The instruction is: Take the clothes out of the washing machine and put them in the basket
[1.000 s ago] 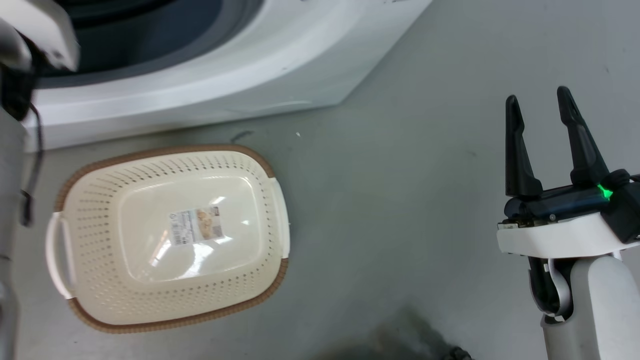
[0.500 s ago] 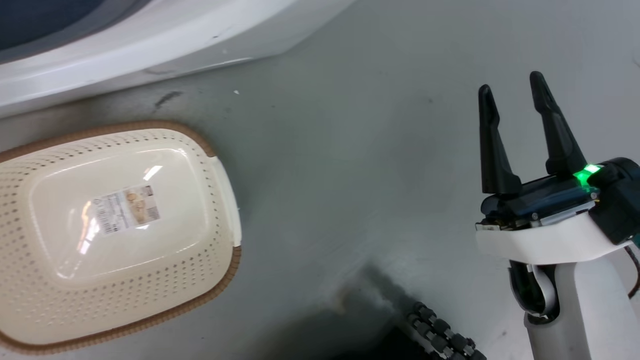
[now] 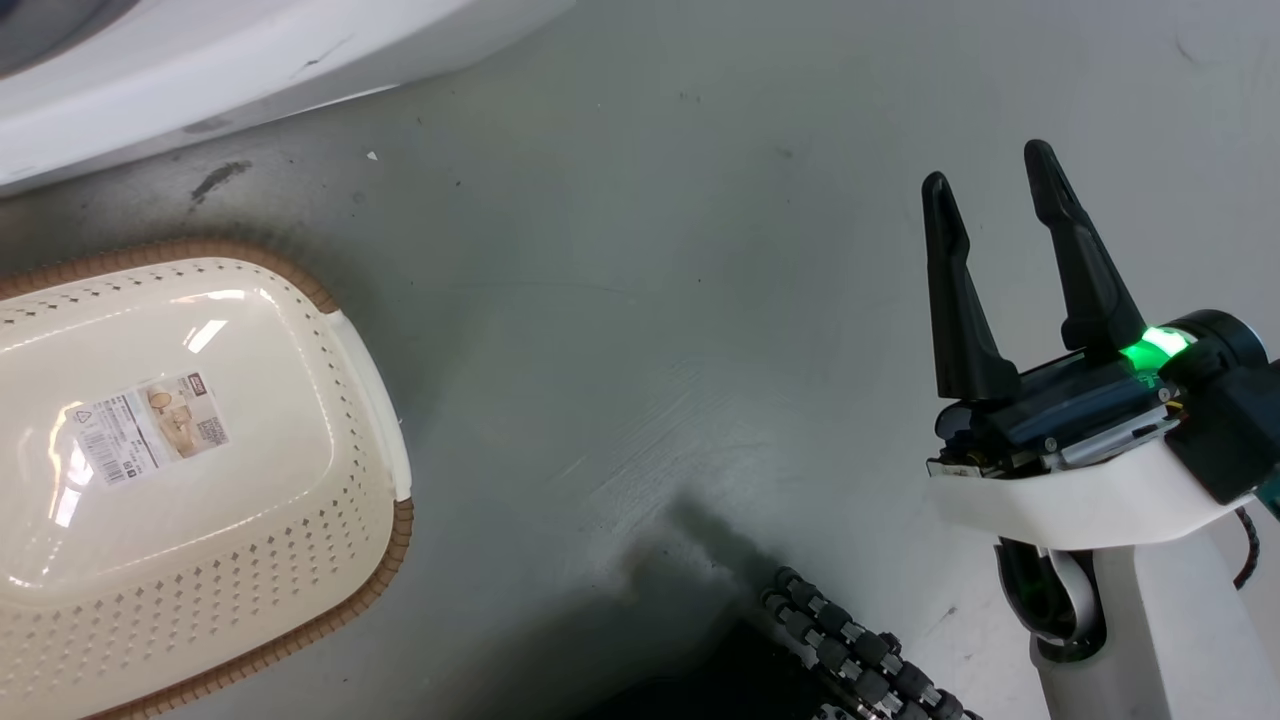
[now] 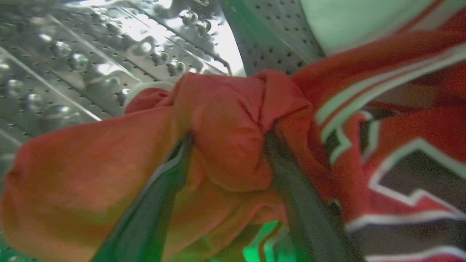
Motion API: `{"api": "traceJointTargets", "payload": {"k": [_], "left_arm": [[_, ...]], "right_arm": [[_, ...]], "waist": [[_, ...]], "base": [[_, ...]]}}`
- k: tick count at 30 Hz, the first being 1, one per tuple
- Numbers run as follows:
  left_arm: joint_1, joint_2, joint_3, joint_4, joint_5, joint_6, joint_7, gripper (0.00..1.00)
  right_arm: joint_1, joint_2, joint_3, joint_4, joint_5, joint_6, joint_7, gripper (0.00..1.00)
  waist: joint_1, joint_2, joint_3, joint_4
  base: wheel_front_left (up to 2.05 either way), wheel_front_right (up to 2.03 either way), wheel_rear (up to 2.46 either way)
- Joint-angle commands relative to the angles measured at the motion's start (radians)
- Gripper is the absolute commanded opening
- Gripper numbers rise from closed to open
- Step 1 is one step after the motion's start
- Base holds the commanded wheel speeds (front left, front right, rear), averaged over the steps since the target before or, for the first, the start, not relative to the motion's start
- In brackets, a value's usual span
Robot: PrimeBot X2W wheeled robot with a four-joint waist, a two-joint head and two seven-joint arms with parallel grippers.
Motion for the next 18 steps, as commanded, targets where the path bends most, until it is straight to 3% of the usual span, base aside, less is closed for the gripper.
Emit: {"api": "traceJointTargets", "payload": {"k": [1, 2, 3, 4, 10, 18], "left_arm": [[-0.001, 0.010, -0.010, 0.005, -0.003, 0.001, 0.002, 1.00], [0.004, 0.013, -0.015, 0.007, -0.008, 0.001, 0.006, 0.95], [0.008, 0.015, -0.020, 0.009, -0.011, 0.001, 0.006, 0.58], [0.010, 0.016, -0.024, 0.010, -0.015, 0.001, 0.001, 0.00], [0.022, 0.012, -0.031, 0.031, -0.014, 0.003, -0.088, 0.00], [0.045, -0.048, -0.025, 0.085, -0.034, 0.006, -0.234, 0.00]], "right_arm": [[0.006, 0.002, 0.003, -0.008, 0.008, -0.001, -0.002, 1.00], [0.006, 0.002, 0.004, -0.011, 0.006, -0.001, -0.002, 1.00], [0.006, 0.002, 0.004, -0.012, 0.006, -0.001, -0.002, 1.00], [0.007, 0.002, 0.003, -0.012, 0.006, -0.001, -0.002, 1.00], [-0.002, 0.002, -0.003, -0.003, -0.006, -0.001, -0.002, 1.00], [0.003, 0.002, -0.029, 0.021, -0.044, -0.001, -0.002, 1.00]], "waist": [[-0.0001, 0.0000, 0.008, -0.004], [-0.0001, 0.0000, 0.010, -0.004], [-0.0001, 0.0000, 0.012, -0.004], [-0.0001, 0.0000, 0.013, -0.003], [-0.0001, 0.0000, 0.001, 0.014], [-0.0001, 0.0000, -0.077, 0.062]], "base": [[0.00, 0.00, 0.00], [0.00, 0.00, 0.00], [0.00, 0.00, 0.00], [0.00, 0.00, 0.00], [0.00, 0.00, 0.00], [0.00, 0.00, 0.00]]}}
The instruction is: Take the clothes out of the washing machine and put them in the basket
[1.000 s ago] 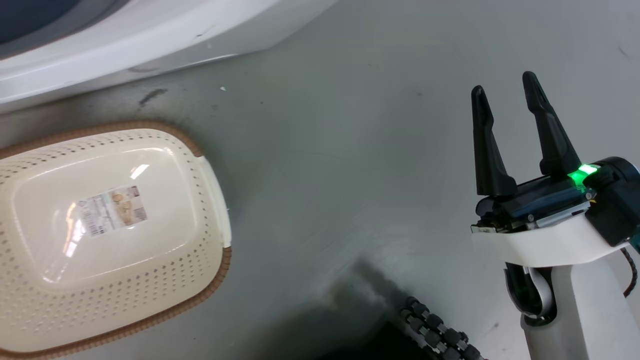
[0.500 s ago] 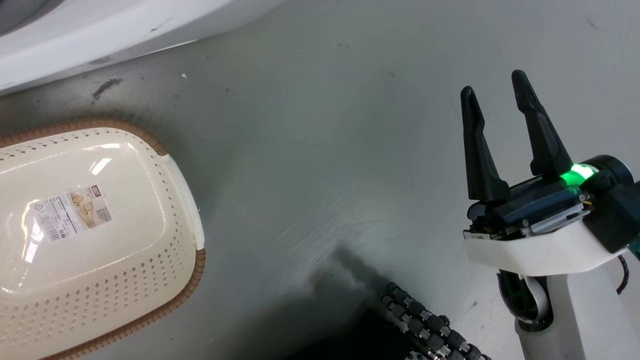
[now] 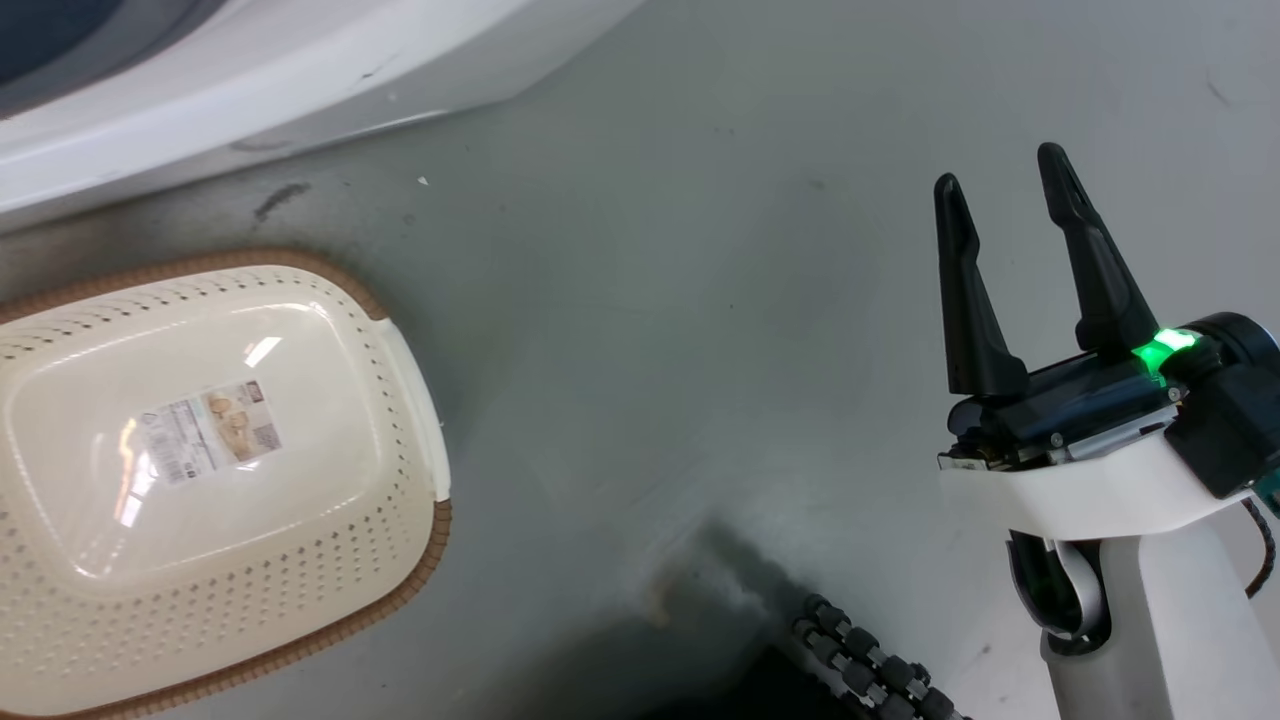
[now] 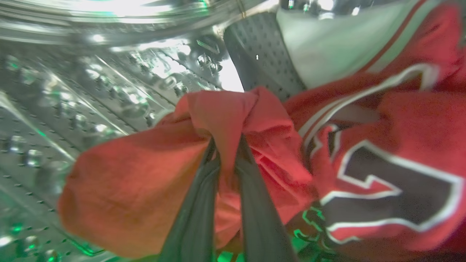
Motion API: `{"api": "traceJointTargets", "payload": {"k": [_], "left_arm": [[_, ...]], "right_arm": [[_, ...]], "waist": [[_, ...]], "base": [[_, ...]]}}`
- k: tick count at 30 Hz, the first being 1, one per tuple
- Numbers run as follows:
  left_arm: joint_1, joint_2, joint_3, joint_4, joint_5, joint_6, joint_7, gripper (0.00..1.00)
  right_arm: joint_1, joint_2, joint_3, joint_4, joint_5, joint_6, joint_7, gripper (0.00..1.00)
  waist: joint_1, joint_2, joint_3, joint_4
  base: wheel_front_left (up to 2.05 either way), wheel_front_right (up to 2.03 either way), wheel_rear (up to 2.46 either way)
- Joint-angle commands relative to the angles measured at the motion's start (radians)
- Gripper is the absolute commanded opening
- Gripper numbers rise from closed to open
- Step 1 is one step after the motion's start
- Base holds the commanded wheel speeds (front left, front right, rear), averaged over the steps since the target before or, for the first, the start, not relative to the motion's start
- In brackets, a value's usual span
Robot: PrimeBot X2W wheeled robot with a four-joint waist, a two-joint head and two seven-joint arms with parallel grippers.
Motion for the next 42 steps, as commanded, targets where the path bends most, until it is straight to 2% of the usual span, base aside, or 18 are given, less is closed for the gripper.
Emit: {"api": "traceJointTargets", "payload": {"k": [1, 12, 13, 21, 27, 32, 42], "left_arm": [[0.023, -0.017, 0.002, 0.012, -0.008, -0.001, -0.034, 0.00], [0.149, -0.138, 0.019, 0.093, -0.061, 0.002, -0.279, 0.00], [0.201, -0.177, 0.022, 0.108, -0.075, 0.003, -0.356, 0.00], [0.357, -0.262, 0.003, 0.127, -0.078, 0.011, -0.570, 0.00], [0.459, -0.304, 0.003, 0.106, -0.083, 0.014, -0.653, 0.00], [0.551, -0.324, 0.017, 0.018, -0.072, 0.037, -0.675, 0.00], [0.824, -0.317, 0.089, -0.391, -0.012, 0.120, -0.675, 0.00]], "right_arm": [[0.003, 0.001, -0.009, 0.009, -0.014, -0.001, -0.002, 1.00], [0.025, 0.001, -0.069, 0.052, -0.084, -0.001, -0.002, 1.00], [0.035, 0.001, -0.085, 0.063, -0.098, -0.001, -0.002, 1.00], [0.075, 0.001, -0.130, 0.093, -0.126, -0.001, -0.002, 1.00], [0.112, 0.001, -0.150, 0.108, -0.145, -0.001, -0.002, 1.00], [0.145, 0.001, -0.176, 0.120, -0.159, -0.001, -0.002, 1.00], [0.198, 0.001, -0.209, 0.135, -0.169, -0.001, -0.002, 1.00]], "waist": [[-0.0001, 0.0000, -0.038, 0.027], [-0.0001, 0.0000, -0.198, 0.123], [-0.0001, 0.0000, -0.248, 0.153], [-0.0001, 0.0000, -0.392, 0.223], [-0.0001, 0.0000, -0.476, 0.265], [-0.0001, 0.0000, -0.547, 0.308], [-0.0001, 0.0000, -0.650, 0.375]], "base": [[0.00, 0.00, 0.00], [0.00, 0.00, 0.00], [0.00, 0.00, 0.00], [0.00, 0.00, 0.00], [0.00, 0.00, 0.00], [0.00, 0.00, 0.00], [0.00, 0.00, 0.00]]}}
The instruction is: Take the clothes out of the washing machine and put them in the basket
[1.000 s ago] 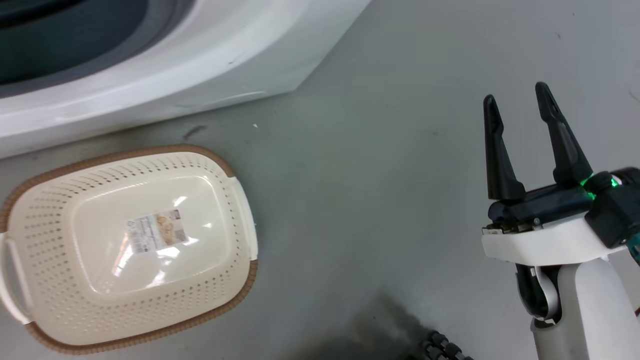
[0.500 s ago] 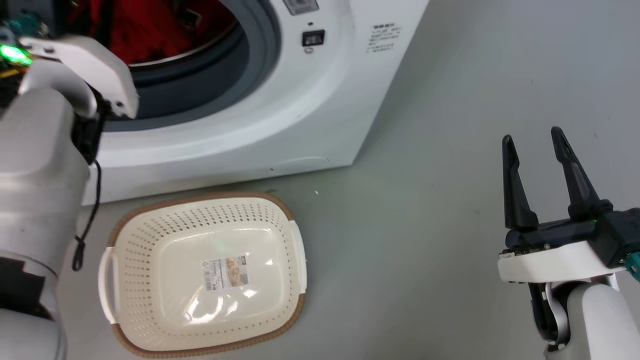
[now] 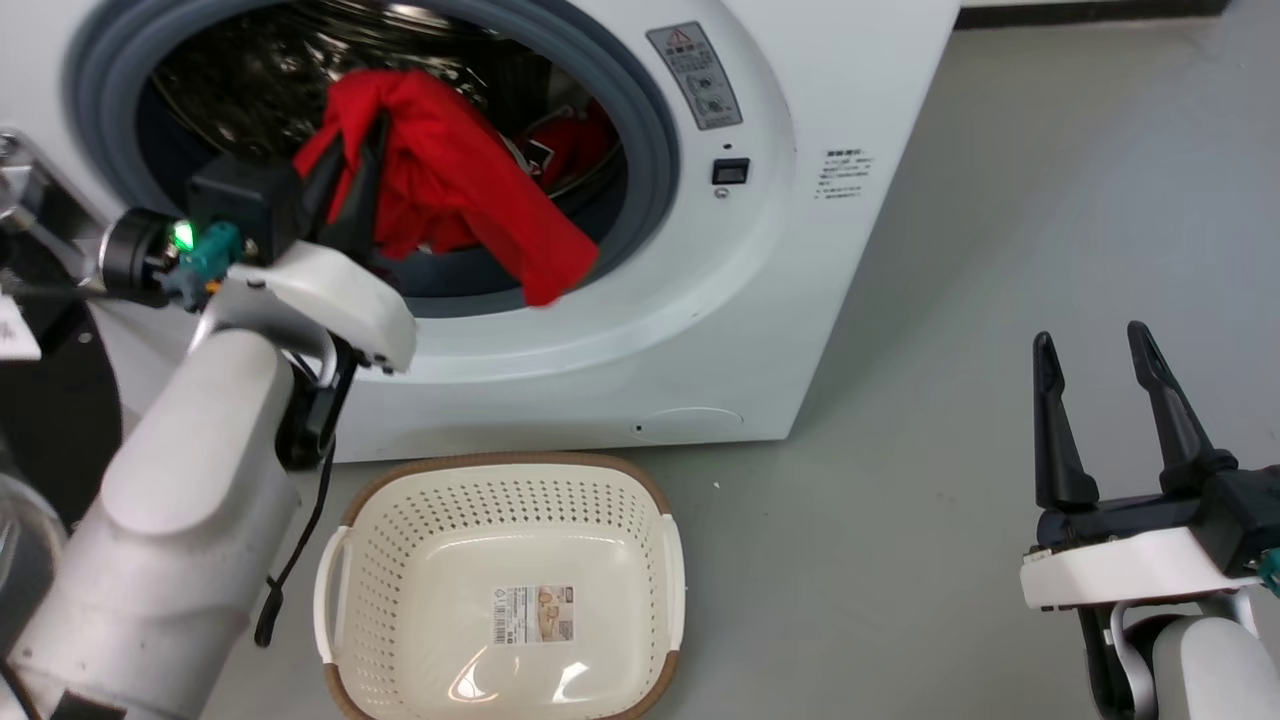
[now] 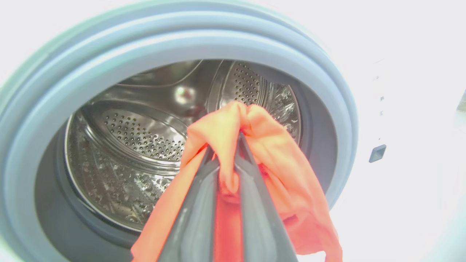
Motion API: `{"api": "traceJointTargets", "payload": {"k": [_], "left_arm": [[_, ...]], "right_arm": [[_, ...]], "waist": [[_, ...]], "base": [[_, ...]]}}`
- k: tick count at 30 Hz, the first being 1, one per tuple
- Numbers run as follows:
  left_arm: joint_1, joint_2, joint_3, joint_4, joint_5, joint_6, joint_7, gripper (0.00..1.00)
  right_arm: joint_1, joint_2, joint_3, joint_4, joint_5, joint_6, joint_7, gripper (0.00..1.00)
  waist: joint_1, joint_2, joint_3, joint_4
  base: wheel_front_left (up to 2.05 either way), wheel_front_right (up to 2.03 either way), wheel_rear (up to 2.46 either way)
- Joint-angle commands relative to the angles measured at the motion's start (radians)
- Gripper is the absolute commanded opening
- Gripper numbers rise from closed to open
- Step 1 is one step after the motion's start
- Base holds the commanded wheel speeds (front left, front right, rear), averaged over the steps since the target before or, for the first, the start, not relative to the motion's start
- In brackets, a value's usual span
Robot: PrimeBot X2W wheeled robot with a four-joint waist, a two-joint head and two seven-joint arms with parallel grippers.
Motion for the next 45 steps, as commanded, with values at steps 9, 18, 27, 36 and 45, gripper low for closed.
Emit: {"api": "traceJointTargets", "payload": {"k": [9, 18, 27, 36, 45], "left_arm": [[0.226, 0.055, -0.008, -0.306, -0.002, 0.071, 0.054, 0.00], [0.390, 0.091, -0.048, -0.424, -0.043, 0.104, 0.160, 0.00], [0.422, 0.045, -0.123, -0.204, -0.061, 0.051, 0.201, 0.00], [0.309, -0.048, -0.154, 0.151, -0.060, -0.019, 0.158, 0.00], [0.178, -0.115, -0.140, 0.452, -0.078, -0.052, 0.094, 0.00]], "right_arm": [[0.034, 0.001, -0.016, -0.001, -0.002, -0.001, -0.002, 1.00], [0.025, 0.001, -0.018, -0.003, 0.012, -0.001, -0.002, 1.00], [-0.011, 0.001, -0.009, -0.015, 0.005, -0.001, -0.002, 1.00], [-0.052, 0.001, -0.008, -0.041, 0.001, -0.001, -0.002, 1.00], [-0.086, 0.001, 0.009, -0.066, 0.015, -0.001, -0.002, 1.00]], "waist": [[0.0003, 0.0000, -0.053, 0.047], [0.0003, 0.0000, -0.038, 0.032], [0.0003, 0.0000, 0.042, -0.011], [0.0003, 0.0000, 0.193, -0.068], [0.0003, 0.0000, 0.325, -0.116]], "base": [[0.00, 0.00, 0.00], [0.00, 0.00, 0.00], [0.00, 0.00, 0.00], [0.00, 0.00, 0.00], [0.00, 0.00, 0.00]]}}
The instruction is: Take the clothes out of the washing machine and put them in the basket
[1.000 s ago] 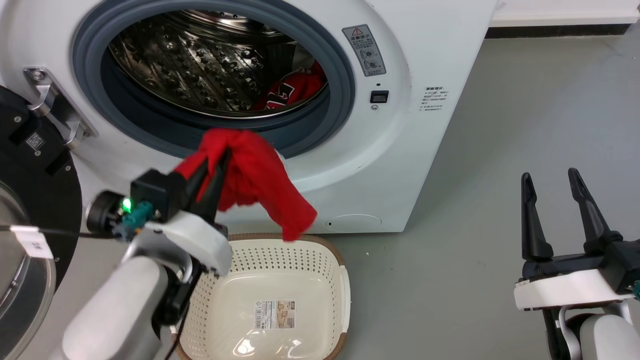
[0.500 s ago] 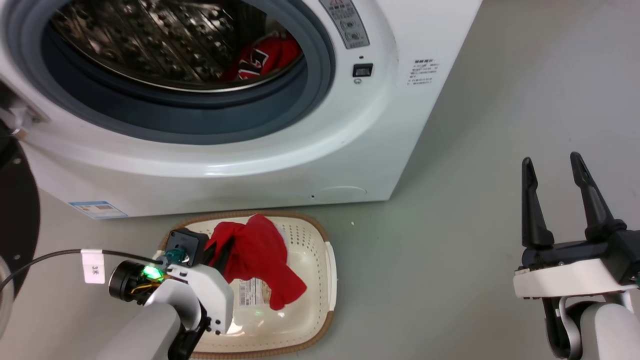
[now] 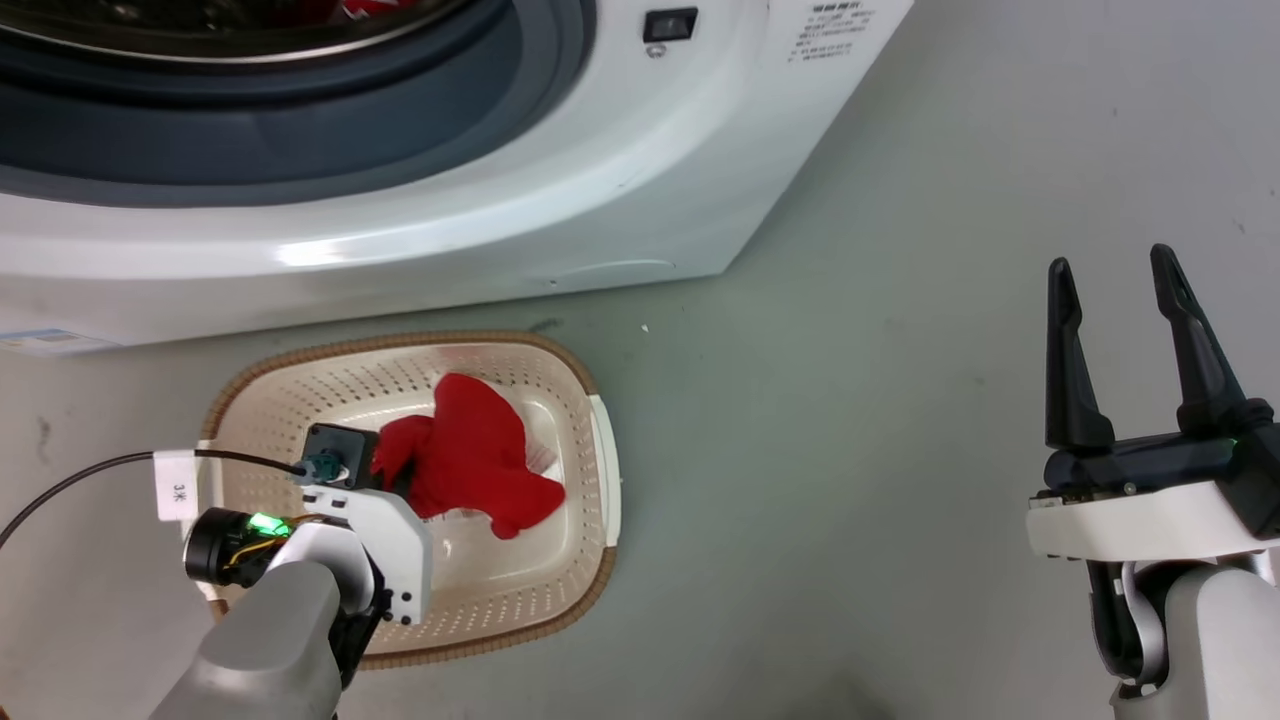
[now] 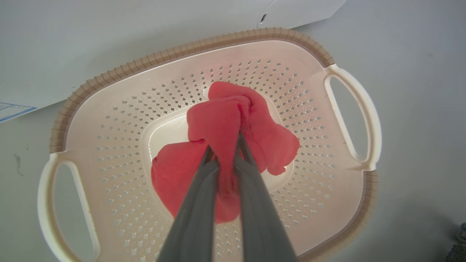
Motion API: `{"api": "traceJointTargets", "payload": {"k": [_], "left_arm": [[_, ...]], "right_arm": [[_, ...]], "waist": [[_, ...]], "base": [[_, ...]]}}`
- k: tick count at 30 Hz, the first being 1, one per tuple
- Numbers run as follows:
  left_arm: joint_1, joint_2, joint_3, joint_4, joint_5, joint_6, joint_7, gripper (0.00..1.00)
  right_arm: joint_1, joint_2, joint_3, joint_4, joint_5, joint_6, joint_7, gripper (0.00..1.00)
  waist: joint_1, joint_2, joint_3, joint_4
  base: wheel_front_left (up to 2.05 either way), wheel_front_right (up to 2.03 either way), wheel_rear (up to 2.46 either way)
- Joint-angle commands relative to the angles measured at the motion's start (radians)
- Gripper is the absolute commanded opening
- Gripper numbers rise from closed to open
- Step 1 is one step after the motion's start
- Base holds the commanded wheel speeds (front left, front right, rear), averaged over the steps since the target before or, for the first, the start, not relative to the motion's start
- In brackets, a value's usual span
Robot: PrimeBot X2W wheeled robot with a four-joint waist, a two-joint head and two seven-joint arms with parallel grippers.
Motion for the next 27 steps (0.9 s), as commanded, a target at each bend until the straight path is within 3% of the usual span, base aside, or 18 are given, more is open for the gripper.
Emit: {"api": "traceJointTargets", "payload": {"k": [1, 11, 12, 13, 14, 23, 27], "left_arm": [[-0.033, -0.012, 0.003, 0.039, -0.005, -0.007, -0.016, 0.00], [-0.107, -0.055, 0.020, 0.200, -0.026, -0.018, -0.071, 0.00], [-0.111, -0.055, 0.021, 0.207, -0.024, -0.017, -0.074, 0.15], [-0.114, -0.056, 0.023, 0.213, -0.025, -0.009, -0.079, 0.45], [-0.115, -0.059, 0.026, 0.218, -0.028, -0.007, -0.083, 1.00], [-0.095, -0.078, 0.038, 0.213, -0.027, -0.006, -0.105, 1.00], [-0.066, -0.063, 0.072, 0.115, -0.009, 0.015, -0.105, 1.00]], "right_arm": [[-0.021, 0.001, 0.004, -0.008, 0.008, -0.001, -0.002, 1.00], [-0.043, 0.001, 0.015, -0.019, 0.014, -0.001, -0.002, 1.00], [-0.044, 0.001, 0.015, -0.017, 0.013, -0.001, -0.002, 1.00], [-0.043, 0.001, 0.015, -0.015, 0.013, -0.001, -0.002, 1.00], [-0.041, 0.001, 0.014, -0.012, 0.013, -0.001, -0.002, 1.00], [-0.042, 0.001, 0.010, 0.001, 0.009, -0.001, -0.002, 1.00], [-0.031, 0.001, 0.006, 0.009, 0.006, -0.001, -0.002, 1.00]], "waist": [[-0.0002, -0.0001, 0.049, -0.027], [-0.0002, -0.0001, 0.105, -0.040], [-0.0002, -0.0001, 0.105, -0.040], [-0.0002, -0.0001, 0.104, -0.039], [-0.0002, -0.0001, 0.101, -0.037], [-0.0002, -0.0001, 0.047, -0.005], [-0.0002, -0.0001, 0.008, 0.018]], "base": [[0.00, 0.00, 0.00], [0.00, 0.00, 0.00], [0.00, 0.00, 0.00], [0.00, 0.00, 0.00], [0.00, 0.00, 0.00], [0.00, 0.00, 0.00], [0.00, 0.00, 0.00]]}}
